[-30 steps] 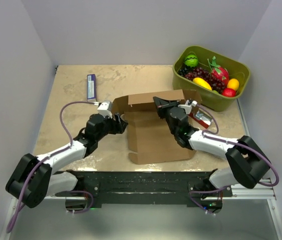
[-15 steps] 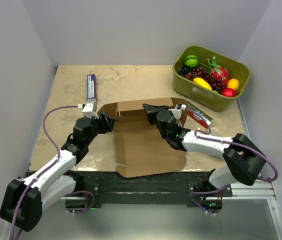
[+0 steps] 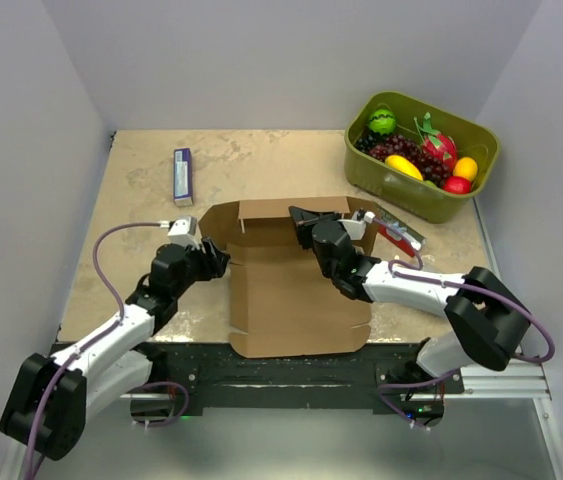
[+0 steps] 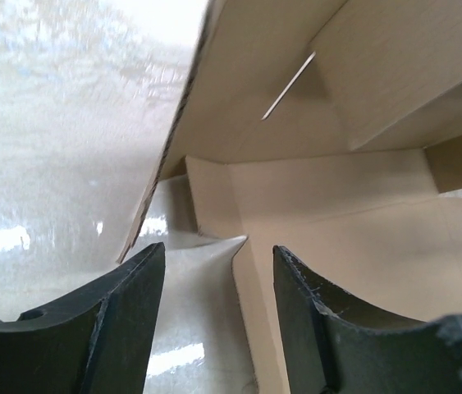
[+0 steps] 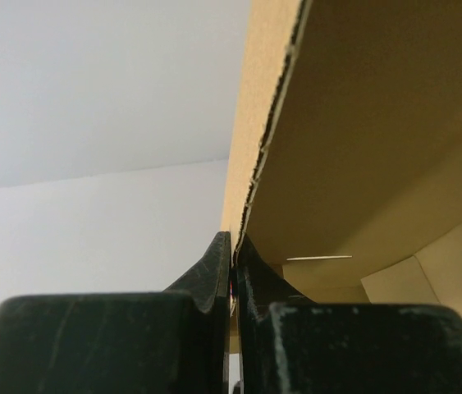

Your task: Fold the paper box

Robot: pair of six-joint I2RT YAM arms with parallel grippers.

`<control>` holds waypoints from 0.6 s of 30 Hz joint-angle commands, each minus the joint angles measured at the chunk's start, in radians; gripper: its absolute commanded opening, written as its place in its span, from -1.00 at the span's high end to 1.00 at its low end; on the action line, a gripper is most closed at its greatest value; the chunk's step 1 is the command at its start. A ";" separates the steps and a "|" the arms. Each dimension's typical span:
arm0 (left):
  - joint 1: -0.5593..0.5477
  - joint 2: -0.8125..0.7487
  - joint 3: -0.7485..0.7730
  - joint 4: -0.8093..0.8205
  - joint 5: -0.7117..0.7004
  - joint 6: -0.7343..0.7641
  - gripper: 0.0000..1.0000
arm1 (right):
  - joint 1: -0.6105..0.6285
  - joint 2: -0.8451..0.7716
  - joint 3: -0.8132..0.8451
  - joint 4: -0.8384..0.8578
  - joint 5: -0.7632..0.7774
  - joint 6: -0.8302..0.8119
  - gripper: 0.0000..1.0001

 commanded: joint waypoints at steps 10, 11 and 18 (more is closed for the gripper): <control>0.004 0.226 -0.004 0.238 0.040 -0.032 -0.13 | 0.003 0.011 -0.028 -0.078 0.051 -0.038 1.00; 0.004 0.235 -0.003 0.246 0.042 -0.032 -0.12 | 0.001 0.014 -0.028 -0.073 0.050 -0.038 1.00; 0.002 0.339 0.011 0.318 0.066 -0.032 -0.06 | 0.003 0.027 -0.024 -0.062 0.037 -0.042 1.00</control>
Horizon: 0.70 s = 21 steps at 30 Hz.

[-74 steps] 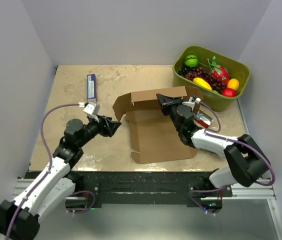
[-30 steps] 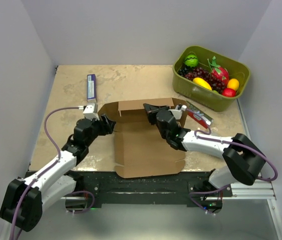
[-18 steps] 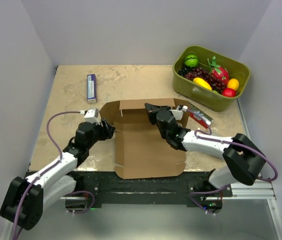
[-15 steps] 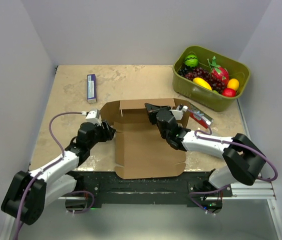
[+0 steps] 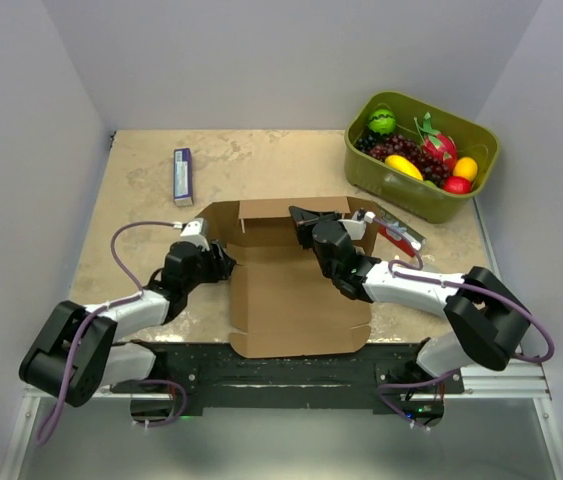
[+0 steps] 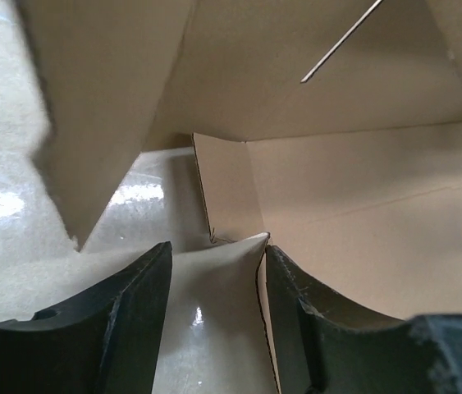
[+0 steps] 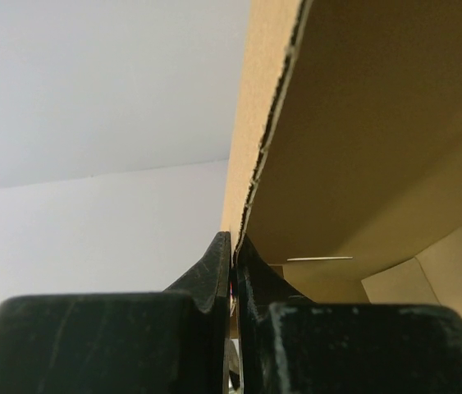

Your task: Fold the paper box

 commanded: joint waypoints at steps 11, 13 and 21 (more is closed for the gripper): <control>-0.032 0.101 0.079 0.170 0.036 -0.001 0.06 | 0.003 0.041 -0.017 -0.054 0.025 -0.051 1.00; -0.040 0.127 0.097 0.176 0.042 0.010 0.07 | 0.003 0.042 -0.017 -0.051 0.024 -0.054 1.00; -0.063 0.170 0.131 0.201 0.051 0.016 0.12 | 0.003 0.050 -0.009 -0.048 0.022 -0.066 1.00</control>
